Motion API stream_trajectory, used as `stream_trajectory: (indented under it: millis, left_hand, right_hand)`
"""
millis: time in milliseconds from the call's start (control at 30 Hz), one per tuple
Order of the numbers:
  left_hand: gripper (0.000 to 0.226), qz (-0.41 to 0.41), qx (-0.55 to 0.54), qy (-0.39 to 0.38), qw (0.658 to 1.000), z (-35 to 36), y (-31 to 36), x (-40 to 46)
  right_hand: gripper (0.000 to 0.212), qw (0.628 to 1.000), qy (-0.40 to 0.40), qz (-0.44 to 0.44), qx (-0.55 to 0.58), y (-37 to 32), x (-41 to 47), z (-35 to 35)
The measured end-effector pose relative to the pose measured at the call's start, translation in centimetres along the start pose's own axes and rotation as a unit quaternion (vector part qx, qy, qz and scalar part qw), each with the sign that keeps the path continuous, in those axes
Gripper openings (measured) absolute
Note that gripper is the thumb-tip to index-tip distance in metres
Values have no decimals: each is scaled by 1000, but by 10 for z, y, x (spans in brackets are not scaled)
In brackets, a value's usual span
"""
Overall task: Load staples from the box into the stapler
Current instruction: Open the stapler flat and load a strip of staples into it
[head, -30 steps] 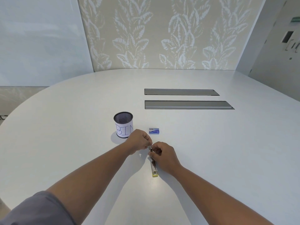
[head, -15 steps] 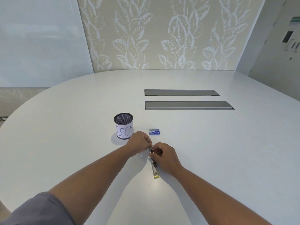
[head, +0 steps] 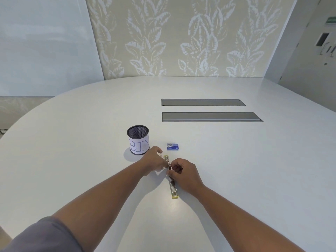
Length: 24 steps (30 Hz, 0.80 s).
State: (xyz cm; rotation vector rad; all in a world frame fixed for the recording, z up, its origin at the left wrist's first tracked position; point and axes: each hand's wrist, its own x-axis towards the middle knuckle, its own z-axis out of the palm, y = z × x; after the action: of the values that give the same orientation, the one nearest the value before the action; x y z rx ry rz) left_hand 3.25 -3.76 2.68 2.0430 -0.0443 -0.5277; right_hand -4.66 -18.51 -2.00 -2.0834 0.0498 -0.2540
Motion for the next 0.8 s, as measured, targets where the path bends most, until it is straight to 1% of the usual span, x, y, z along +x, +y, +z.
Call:
stream_trajectory:
  millis: [133,267,600,800]
  left_hand:
    - [35,6,-6,-8,1000,1,1,4]
    - [22,5,-30,4,1000,1,1,7]
    - [9,5,-78,32,996,4,-5,20]
    - [7,0,-98,58,993,6,-9,27]
  right_hand:
    - [13,1000,2,-2,-4,-1,1,-1]
    - [14,1000,1,3,-2,1,1,-1]
    - [15,1000,-5,12,6,2,3,-1]
    - [16,1000,-10,18,15,1,2,-1]
